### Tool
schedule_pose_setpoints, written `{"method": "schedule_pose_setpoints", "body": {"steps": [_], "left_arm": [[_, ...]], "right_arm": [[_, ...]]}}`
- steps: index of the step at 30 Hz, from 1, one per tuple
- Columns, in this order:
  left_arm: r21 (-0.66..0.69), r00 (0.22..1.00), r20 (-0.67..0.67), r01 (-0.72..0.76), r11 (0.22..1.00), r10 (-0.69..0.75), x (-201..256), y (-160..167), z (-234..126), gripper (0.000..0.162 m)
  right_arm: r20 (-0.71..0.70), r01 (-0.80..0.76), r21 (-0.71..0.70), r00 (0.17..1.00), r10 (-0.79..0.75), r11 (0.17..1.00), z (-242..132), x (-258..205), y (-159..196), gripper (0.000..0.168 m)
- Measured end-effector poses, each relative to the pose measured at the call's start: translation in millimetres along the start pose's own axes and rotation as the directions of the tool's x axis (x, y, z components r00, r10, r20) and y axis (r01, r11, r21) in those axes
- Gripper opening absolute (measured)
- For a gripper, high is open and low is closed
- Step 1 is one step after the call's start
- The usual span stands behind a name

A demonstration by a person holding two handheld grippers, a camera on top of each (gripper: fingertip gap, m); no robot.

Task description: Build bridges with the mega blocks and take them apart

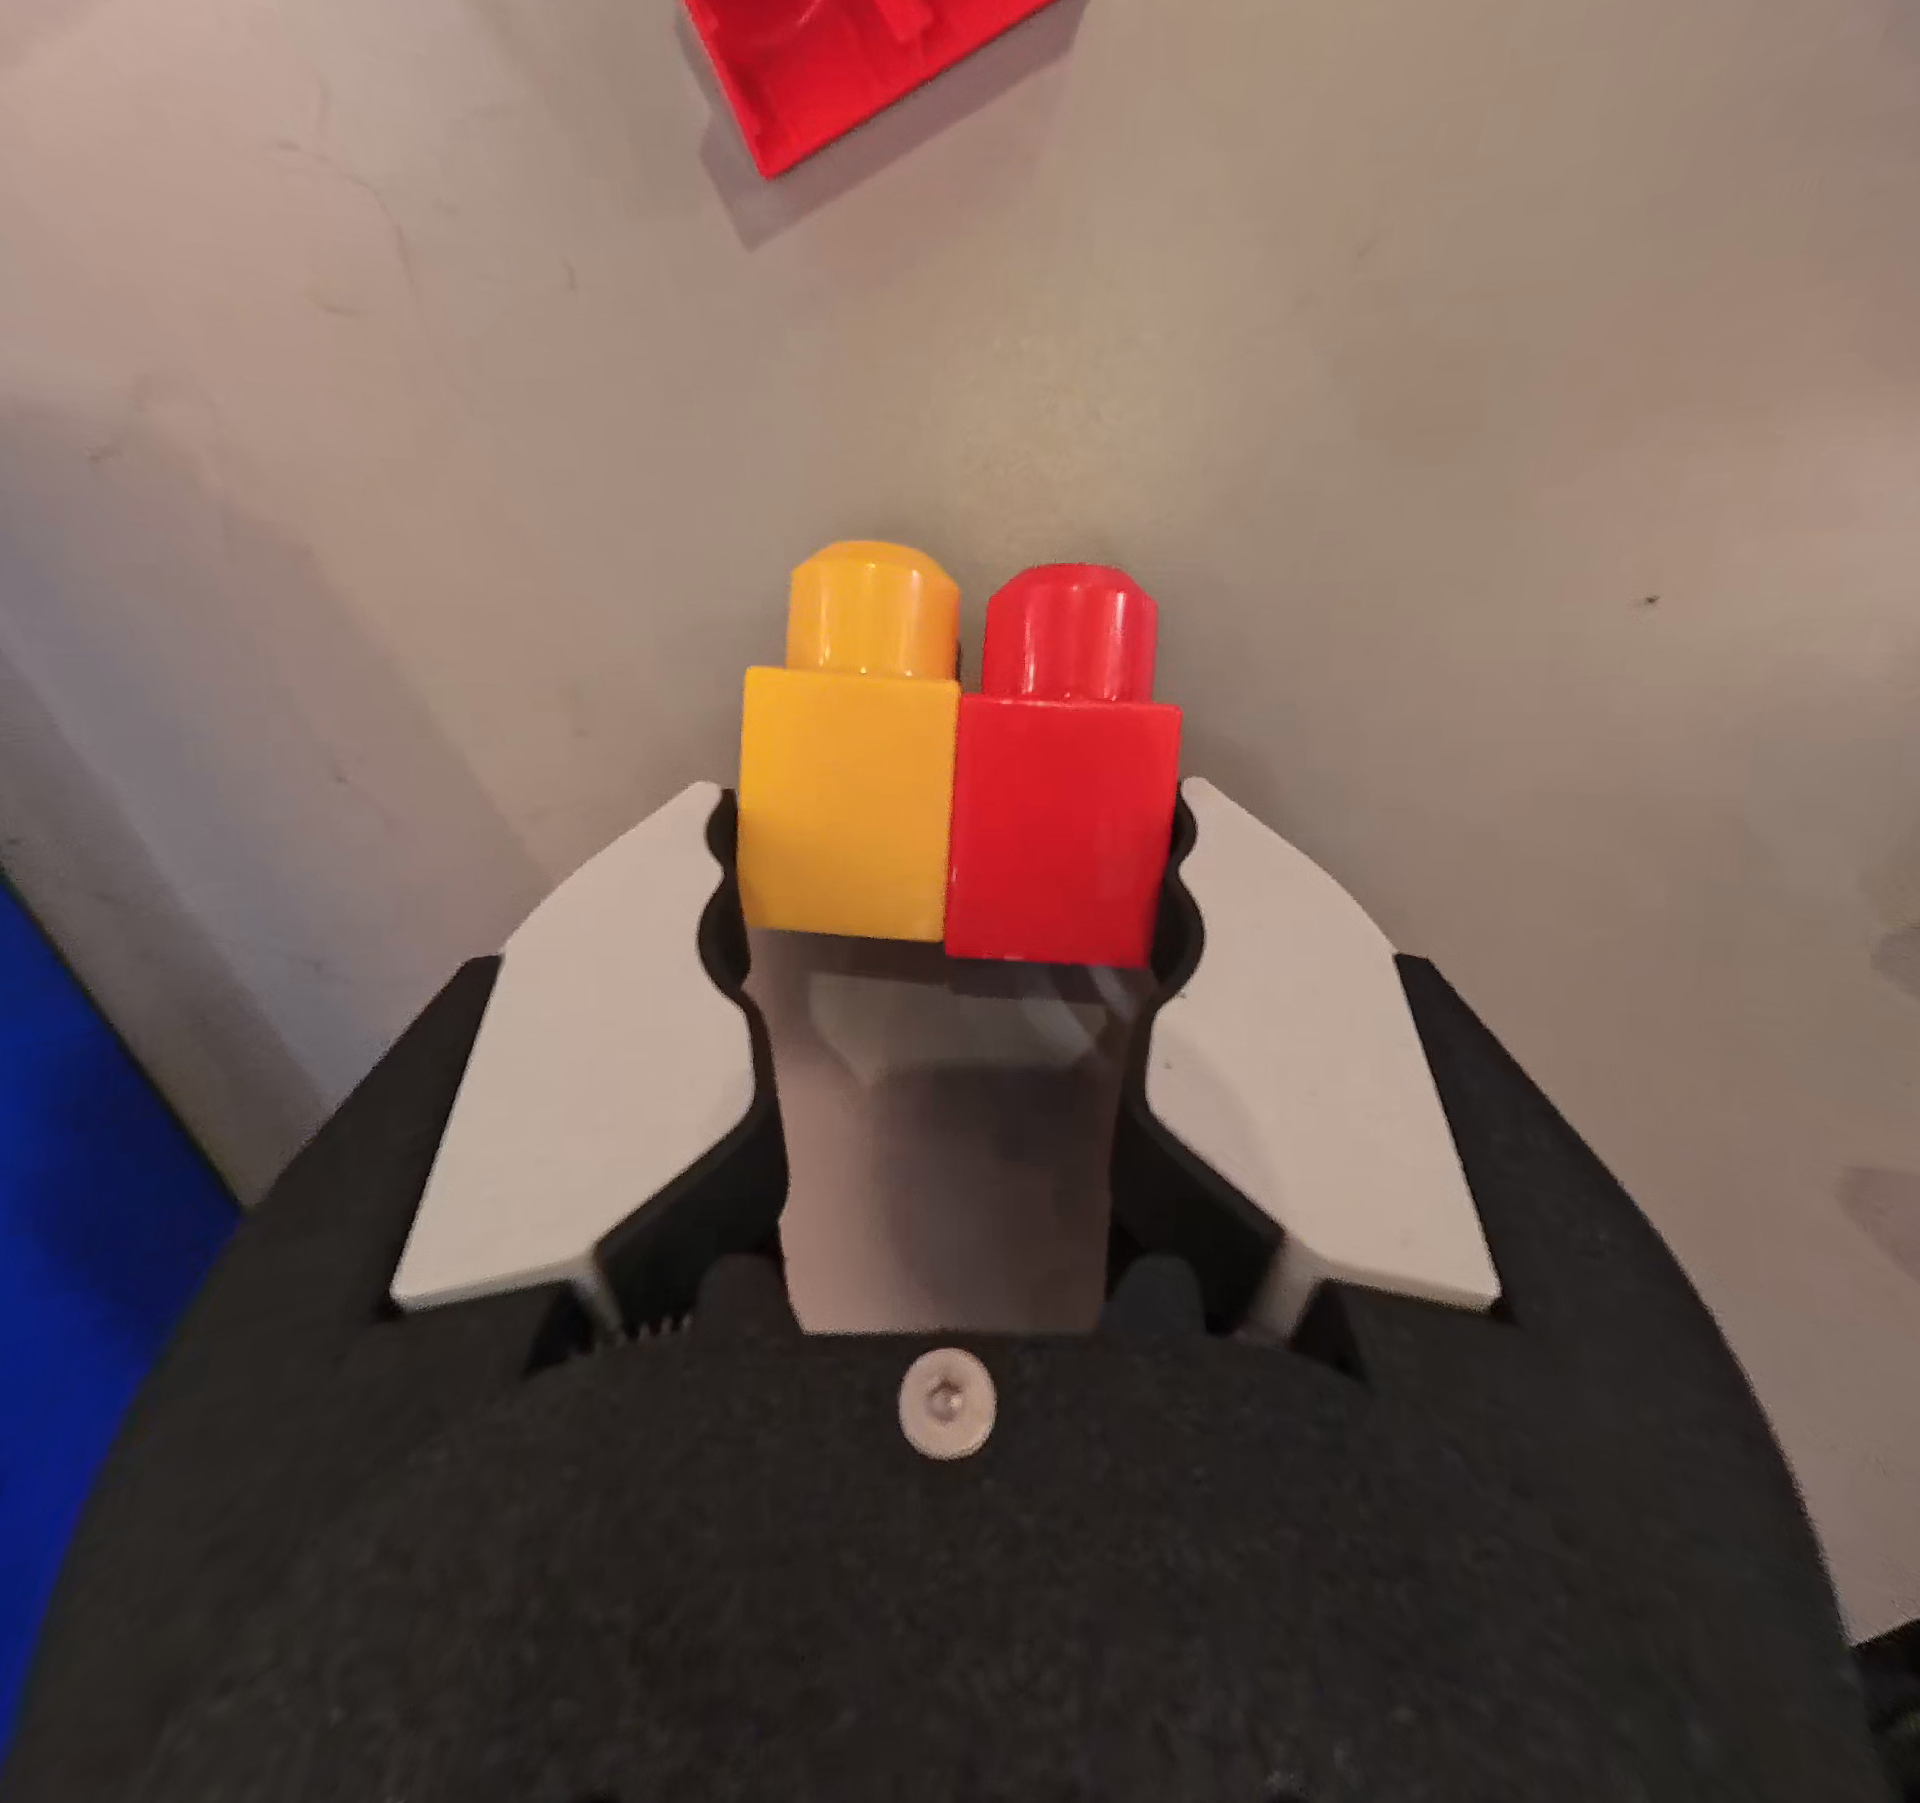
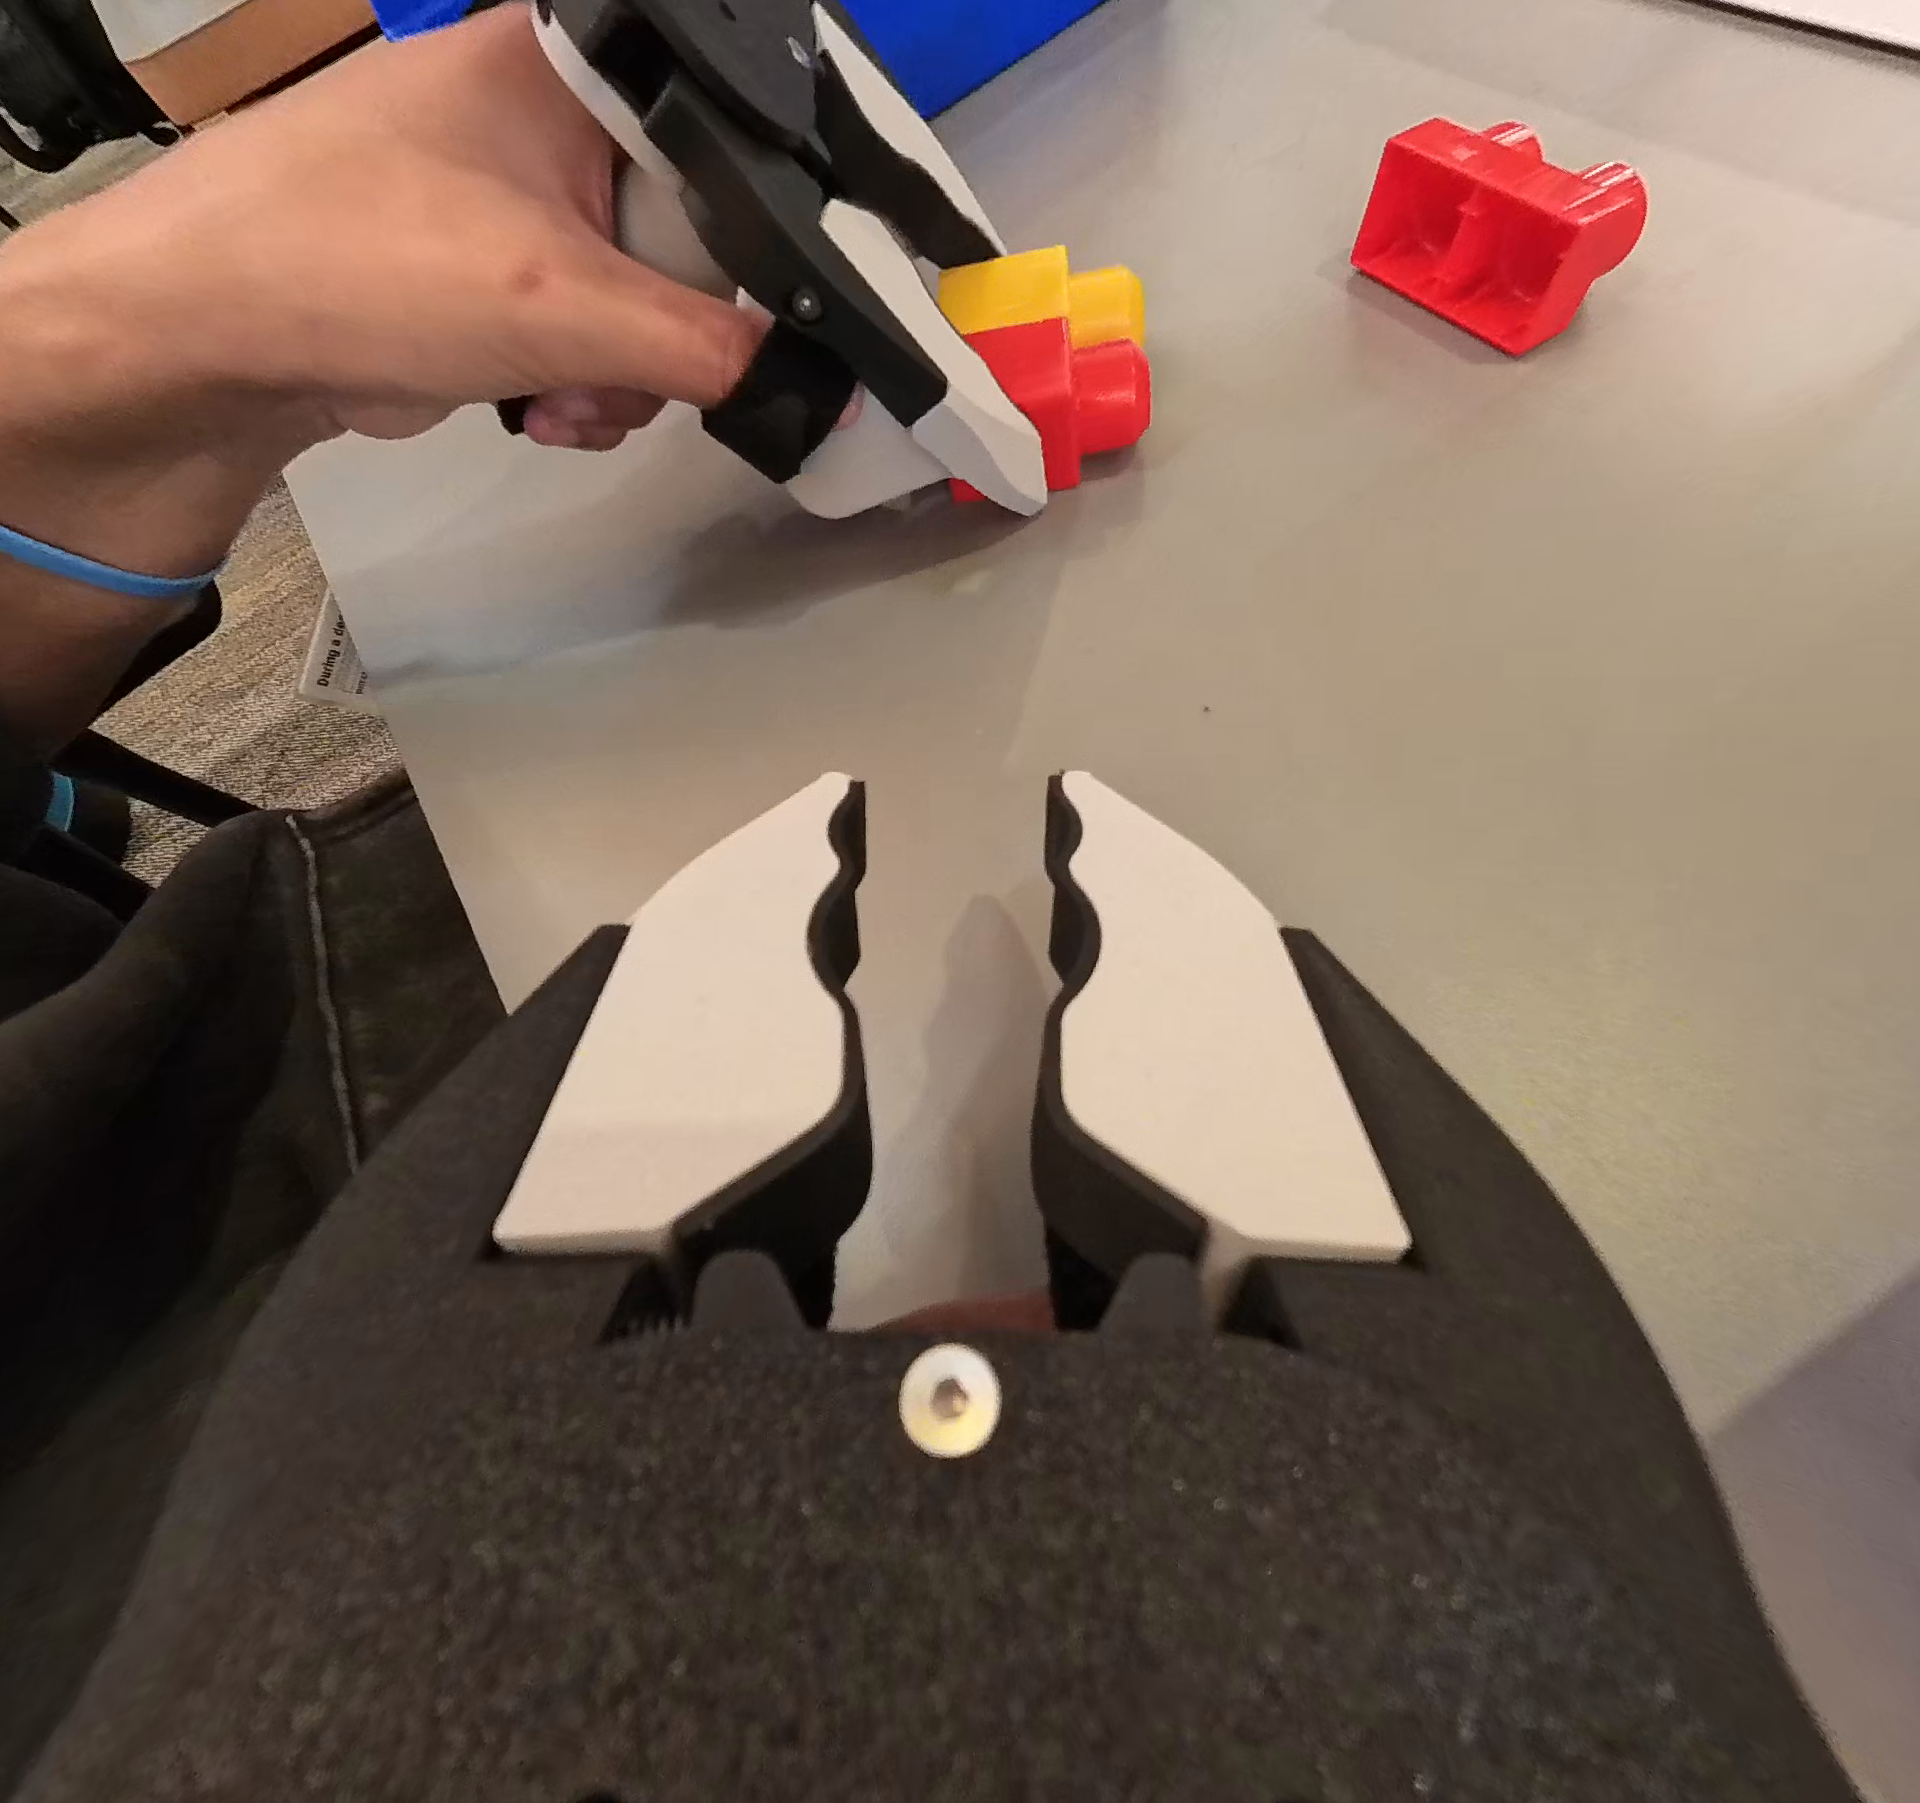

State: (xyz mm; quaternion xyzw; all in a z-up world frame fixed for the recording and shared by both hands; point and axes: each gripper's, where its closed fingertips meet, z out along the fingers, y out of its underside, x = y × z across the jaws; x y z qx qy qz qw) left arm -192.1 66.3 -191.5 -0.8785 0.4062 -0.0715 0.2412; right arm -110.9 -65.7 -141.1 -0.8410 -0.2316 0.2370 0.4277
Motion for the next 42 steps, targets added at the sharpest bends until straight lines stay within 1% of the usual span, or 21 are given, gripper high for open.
{"method": "schedule_pose_setpoints", "body": {"steps": [8,13,16,19,21,22,23,24,25,28,31,34,36,37,38,40,42], "left_arm": [[-0.031,0.999,-0.025,-0.041,0.999,0.040,2,2,-1,0.075],[0.006,0.998,-0.034,-0.053,0.999,0.053,2,3,-5,0.075],[0.092,0.997,-0.023,-0.075,0.993,0.077,1,-6,-16,0.075],[0.247,0.992,0.021,-0.129,0.960,0.128,-2,-23,-36,0.075],[0.406,0.981,0.069,-0.193,0.893,0.181,-2,-36,-56,0.075],[0.470,0.974,0.118,-0.228,0.853,0.195,-4,-40,-66,0.075],[0.515,0.968,0.144,-0.250,0.820,0.205,-5,-40,-73,0.075],[0.554,0.967,0.138,-0.255,0.792,0.215,-3,-38,-77,0.075],[0.575,0.969,0.129,-0.246,0.780,0.211,-3,-34,-79,0.075],[0.587,0.982,0.050,-0.177,0.790,0.182,-2,-16,-74,0.075],[0.574,0.986,-0.004,-0.133,0.808,0.165,0,-1,-74,0.075],[0.576,0.983,0.009,-0.156,0.802,0.184,3,5,-78,0.075],[0.574,0.979,0.032,-0.183,0.799,0.201,5,10,-76,0.075],[0.567,0.977,0.036,-0.193,0.801,0.210,7,12,-74,0.075],[0.567,0.976,0.032,-0.196,0.800,0.216,9,13,-73,0.075],[0.575,0.974,0.016,-0.193,0.795,0.225,15,12,-74,0.075],[0.576,0.973,0.008,-0.193,0.794,0.231,17,13,-74,0.075]], "right_arm": [[-0.003,0.001,-0.003,1.000,-0.001,1.000,0,1,1,0.033],[-0.004,-0.002,-0.003,1.000,0.002,1.000,0,2,1,0.033],[-0.003,0.000,-0.006,1.000,0.000,1.000,1,1,1,0.033],[-0.010,0.000,-0.001,1.000,0.000,1.000,0,2,0,0.033],[-0.025,0.000,0.005,1.000,0.000,1.000,-2,6,-1,0.033],[-0.034,-0.001,0.007,0.999,0.002,1.000,-3,9,-3,0.033],[-0.043,-0.003,0.010,0.999,0.004,1.000,-5,13,-5,0.033],[-0.053,-0.011,0.015,0.999,0.012,1.000,-6,17,-8,0.033],[-0.063,-0.021,0.020,0.998,0.022,1.000,-7,22,-13,0.034],[-0.087,-0.022,0.024,0.996,0.024,0.999,-12,37,-38,0.035],[-0.120,0.025,-0.018,0.992,-0.027,1.000,-12,54,-70,0.040],[-0.036,-0.054,-0.041,0.998,0.053,0.998,3,69,-104,0.041],[0.047,-0.166,-0.089,0.984,0.170,0.982,21,81,-120,0.046],[0.083,-0.219,-0.122,0.970,0.230,0.968,31,87,-127,0.046],[0.076,-0.258,-0.162,0.959,0.272,0.953,42,99,-130,0.046],[0.018,-0.299,-0.256,0.949,0.314,0.919,65,126,-128,0.049],[-0.024,-0.399,-0.329,0.909,0.415,0.856,87,146,-123,0.051]]}}
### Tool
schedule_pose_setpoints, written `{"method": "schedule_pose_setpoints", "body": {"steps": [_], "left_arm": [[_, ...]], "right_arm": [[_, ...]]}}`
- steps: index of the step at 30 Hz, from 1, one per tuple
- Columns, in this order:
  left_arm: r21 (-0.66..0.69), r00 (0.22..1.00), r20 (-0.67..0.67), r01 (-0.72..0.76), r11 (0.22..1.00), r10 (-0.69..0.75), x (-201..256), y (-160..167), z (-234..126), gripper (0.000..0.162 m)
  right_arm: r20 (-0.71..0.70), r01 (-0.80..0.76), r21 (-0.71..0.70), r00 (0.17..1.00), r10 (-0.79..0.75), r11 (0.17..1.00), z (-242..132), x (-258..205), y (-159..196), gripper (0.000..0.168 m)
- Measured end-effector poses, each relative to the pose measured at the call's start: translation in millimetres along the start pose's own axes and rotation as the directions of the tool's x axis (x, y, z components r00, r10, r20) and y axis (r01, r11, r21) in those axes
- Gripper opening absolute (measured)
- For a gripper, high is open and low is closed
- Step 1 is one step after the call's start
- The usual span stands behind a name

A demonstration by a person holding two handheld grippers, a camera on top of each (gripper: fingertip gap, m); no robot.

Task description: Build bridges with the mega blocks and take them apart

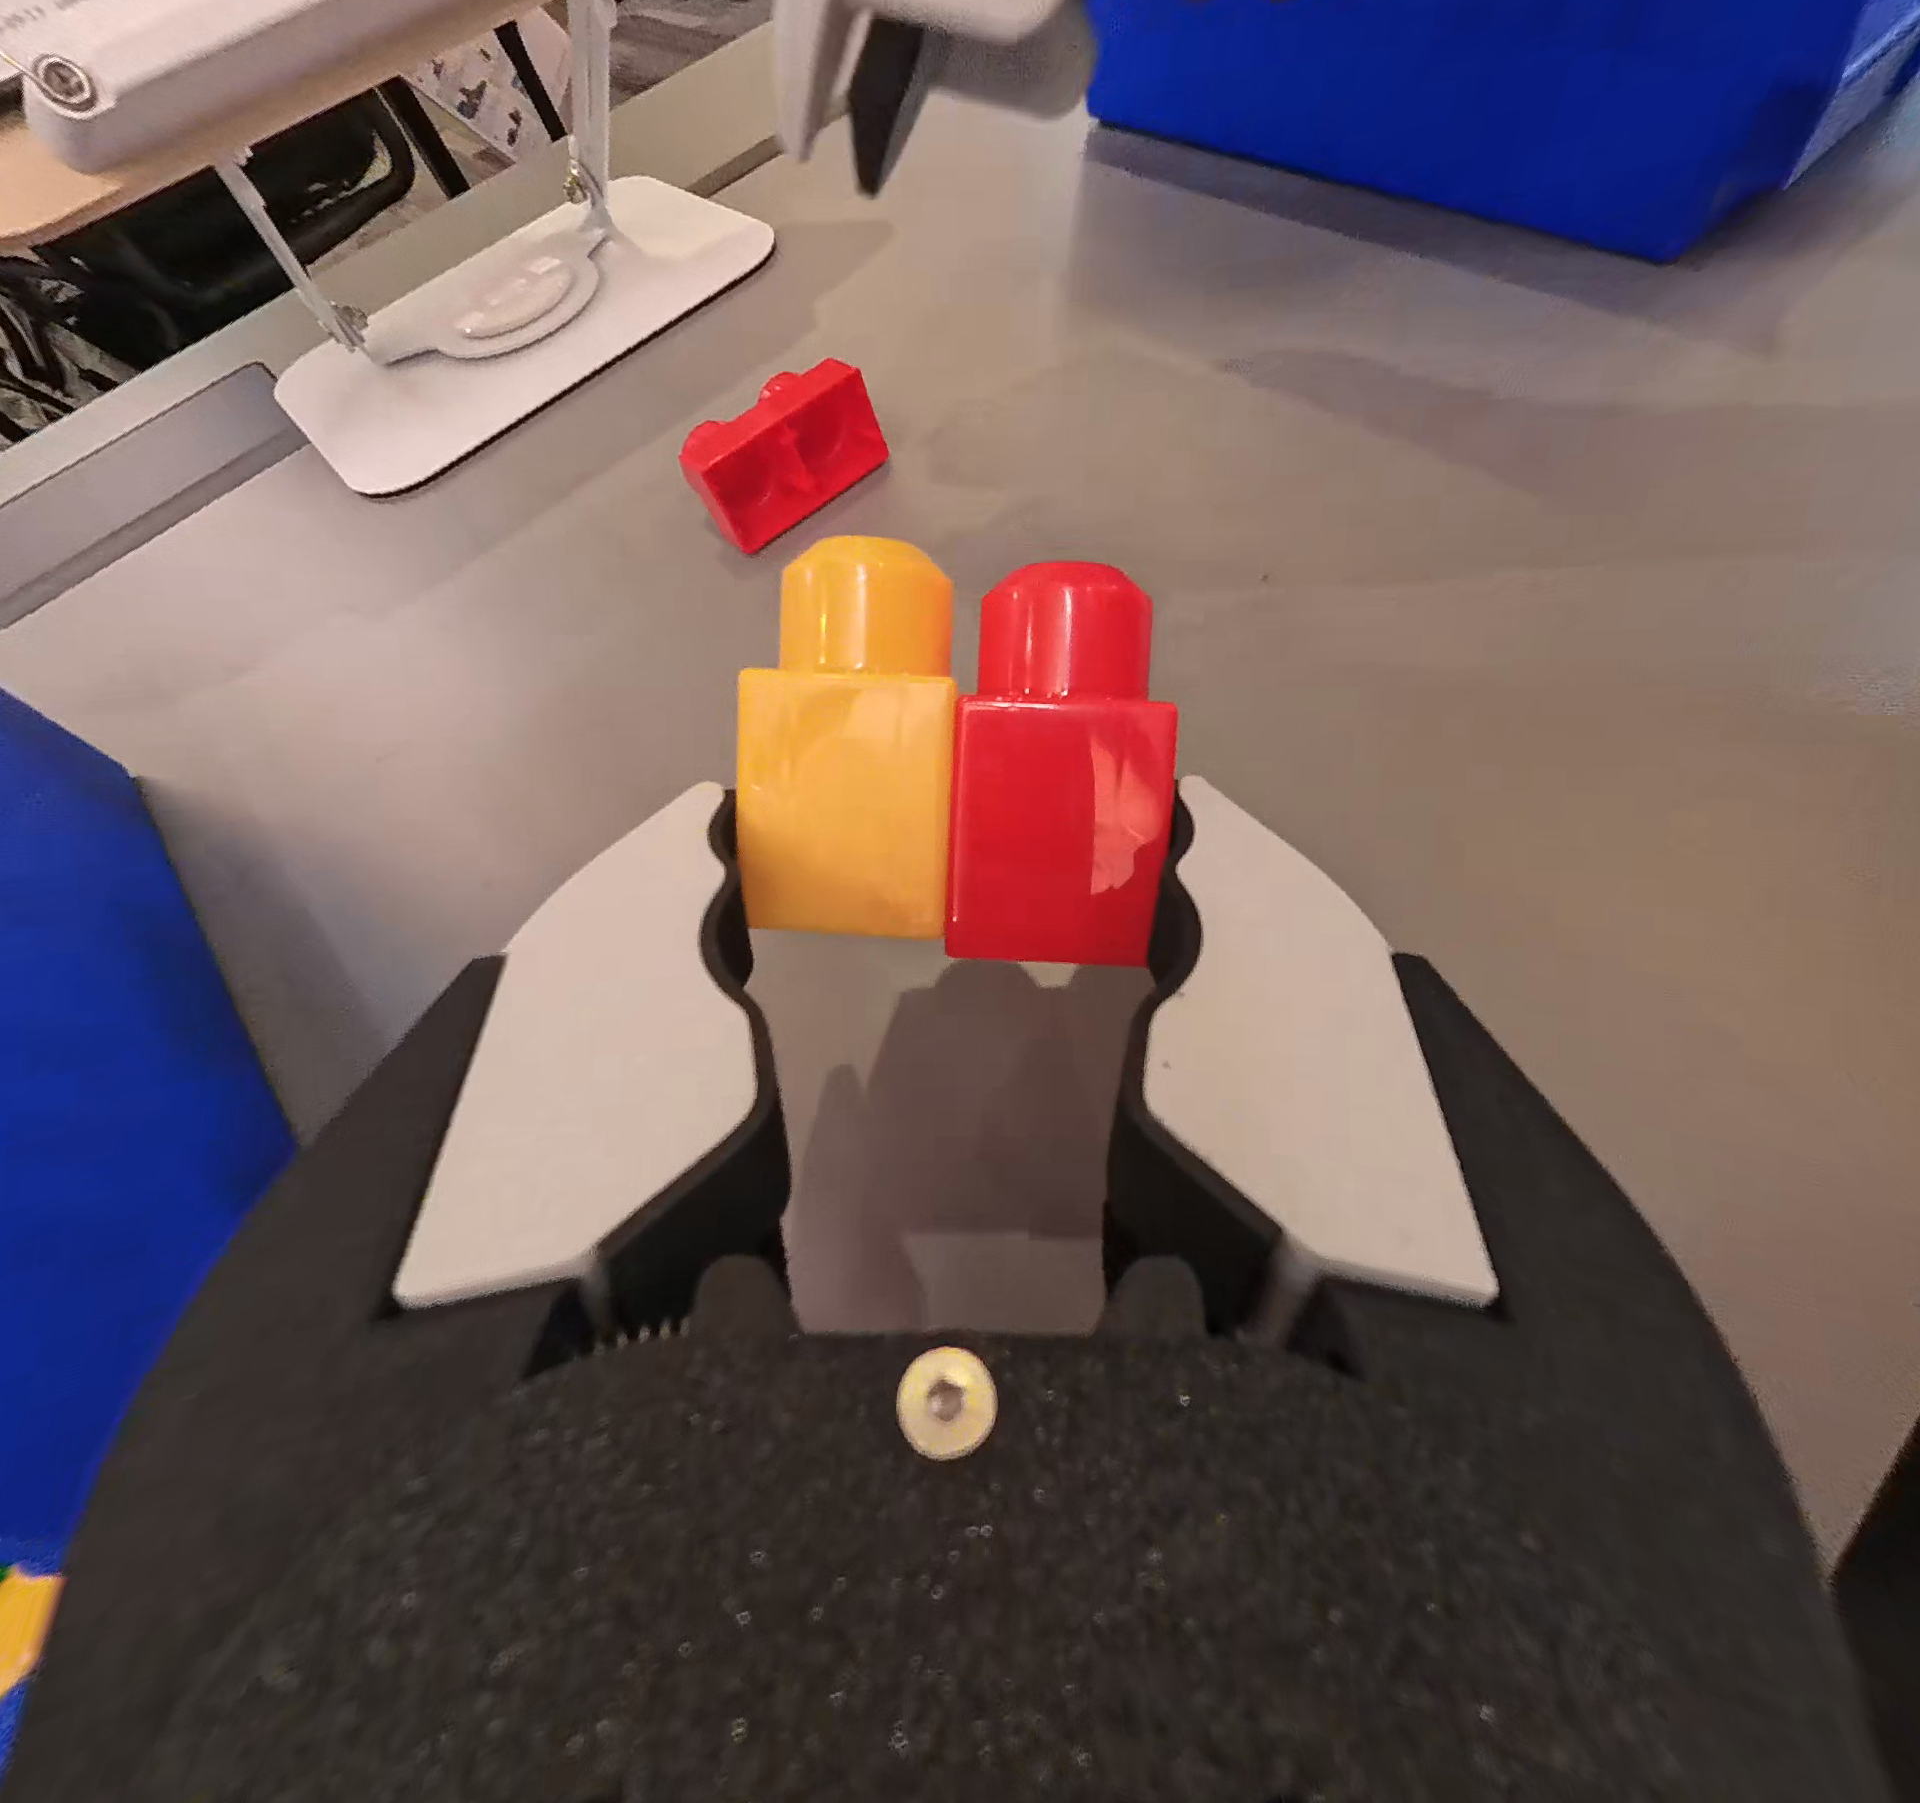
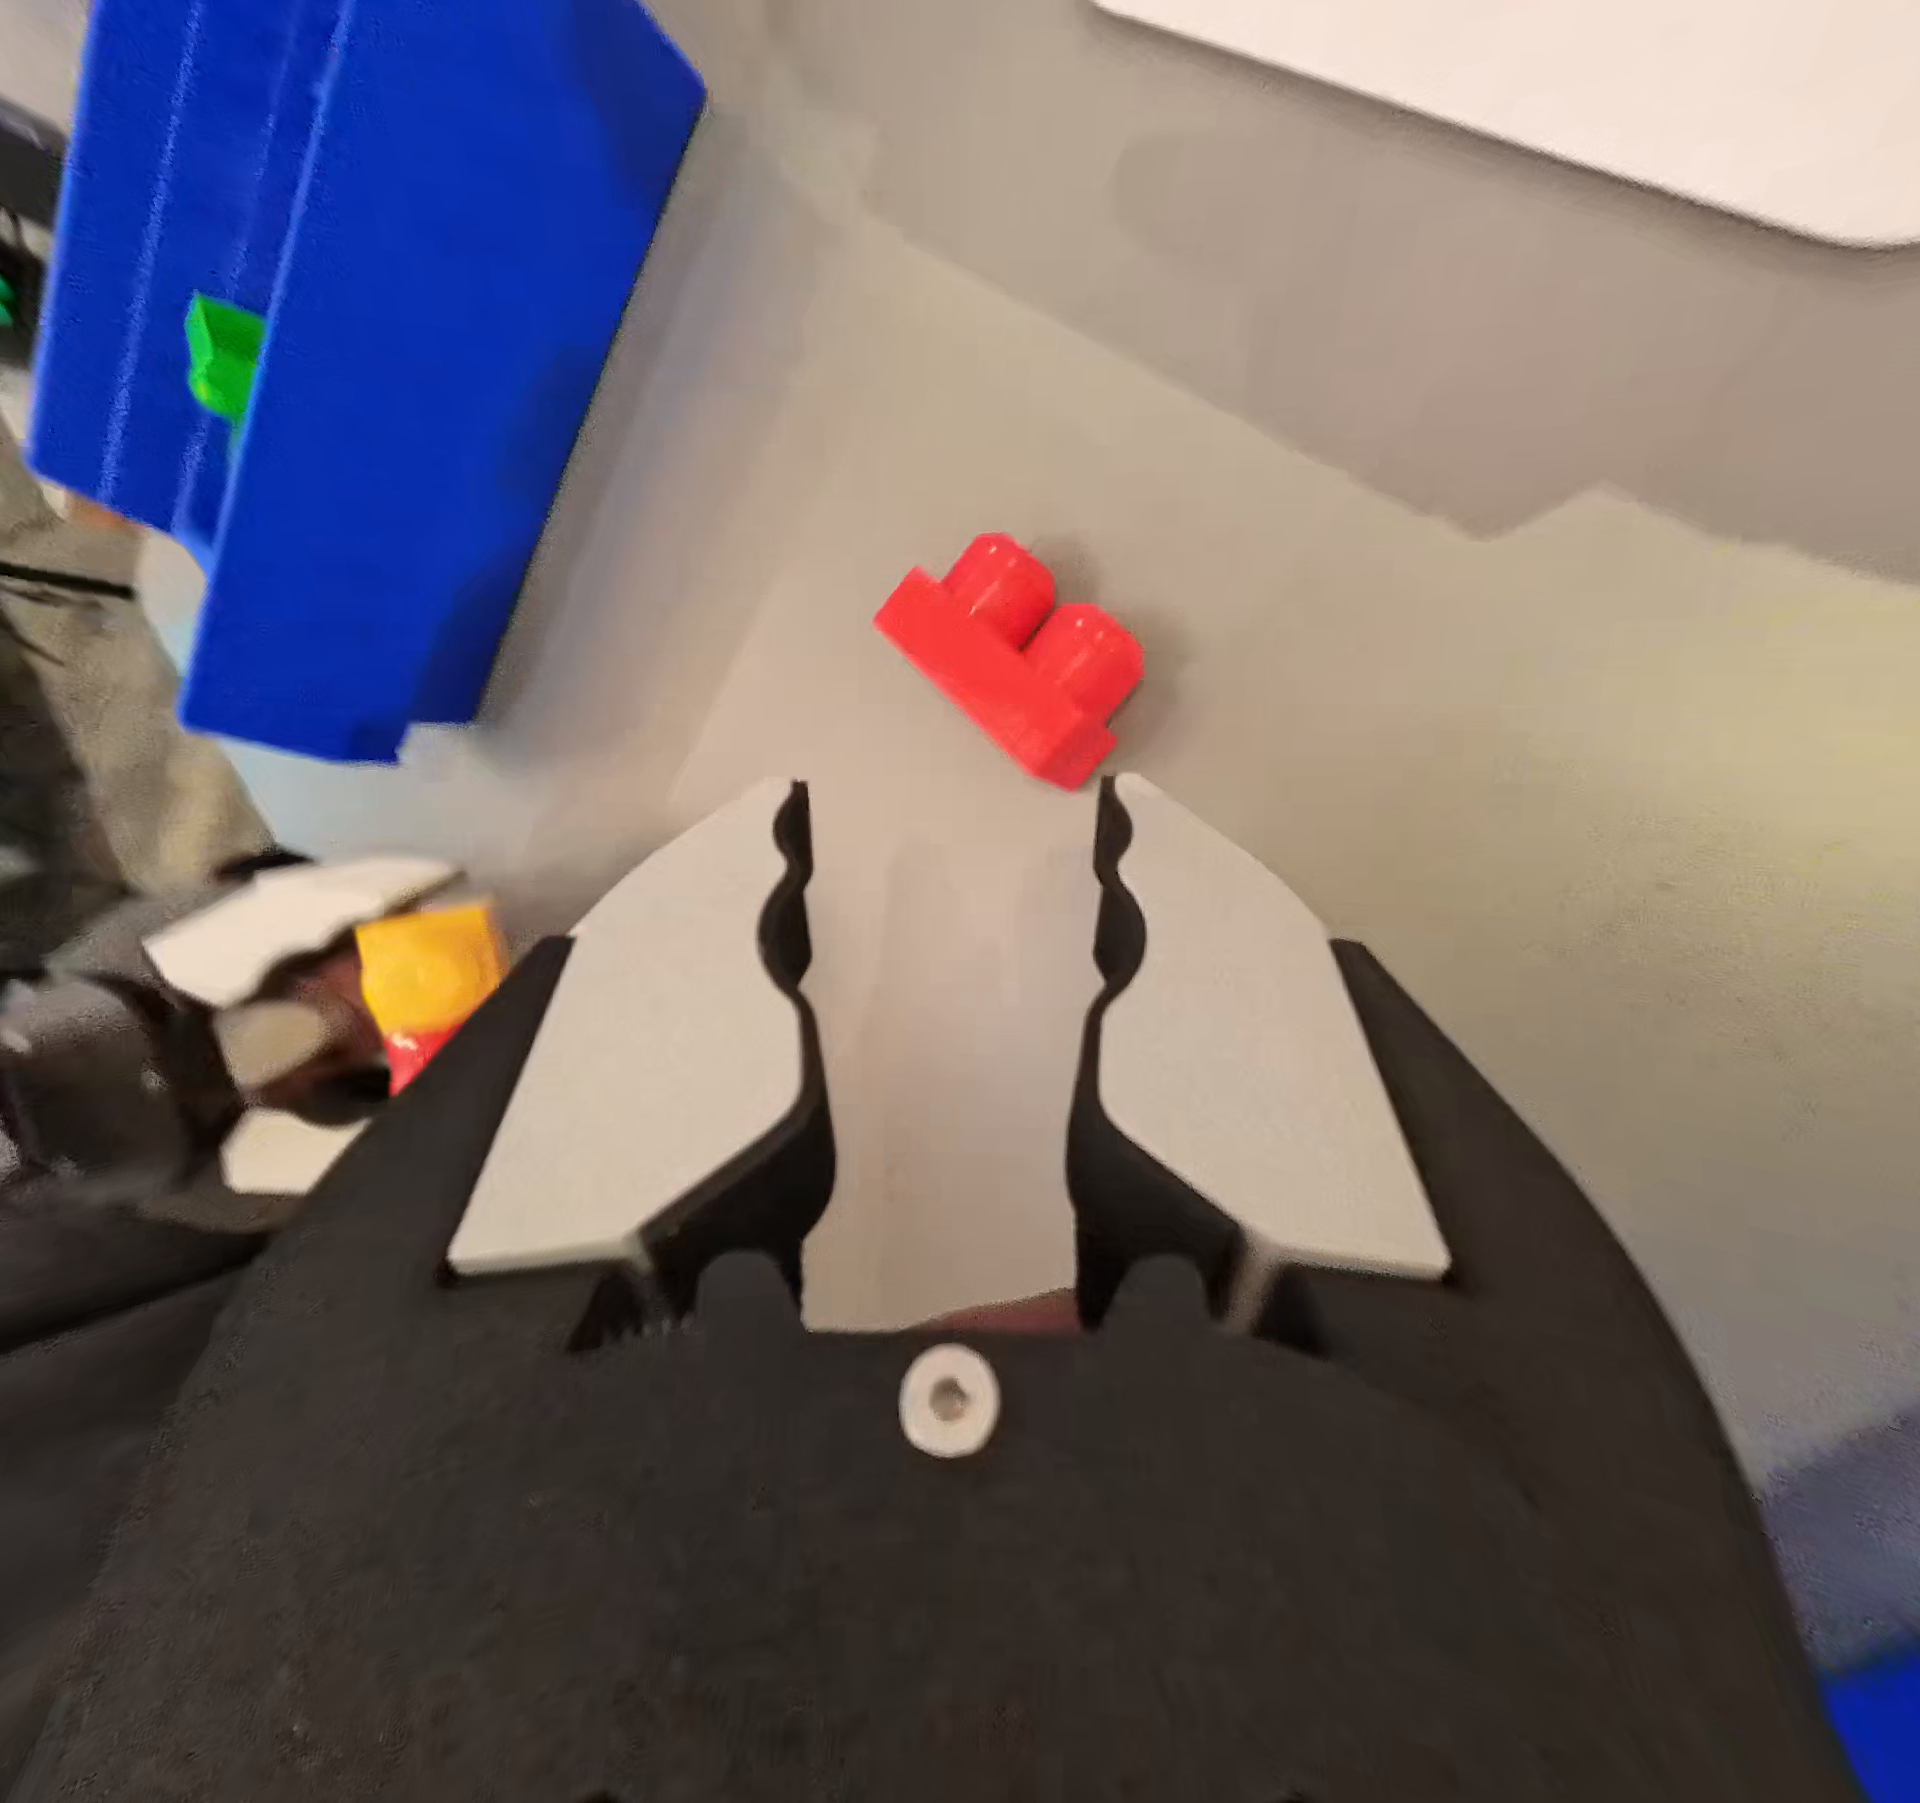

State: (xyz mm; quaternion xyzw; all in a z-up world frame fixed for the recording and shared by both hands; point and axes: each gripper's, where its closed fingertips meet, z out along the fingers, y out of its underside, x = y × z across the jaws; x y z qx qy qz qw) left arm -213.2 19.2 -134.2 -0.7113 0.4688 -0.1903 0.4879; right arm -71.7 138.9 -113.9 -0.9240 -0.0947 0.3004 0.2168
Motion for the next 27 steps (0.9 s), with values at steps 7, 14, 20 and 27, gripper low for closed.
{"method": "schedule_pose_setpoints", "body": {"steps": [7,14,20,27], "left_arm": [[-0.005,0.998,-0.053,0.038,0.999,-0.038,7,2,-1,0.075],[-0.035,0.993,-0.099,0.059,0.998,-0.062,15,6,1,0.075],[-0.046,0.991,-0.120,0.059,0.997,-0.064,23,6,2,0.075],[-0.053,0.990,-0.136,0.023,0.998,-0.030,35,7,3,0.075]], "right_arm": [[0.016,-0.229,-0.167,0.972,0.235,0.959,45,23,0,0.059],[-0.181,-0.165,-0.194,0.975,0.130,0.967,64,31,-4,0.069],[-0.327,-0.211,-0.236,0.937,0.127,0.949,71,35,-10,0.078],[-0.490,-0.316,-0.278,0.859,0.149,0.907,81,28,-6,0.084]]}}
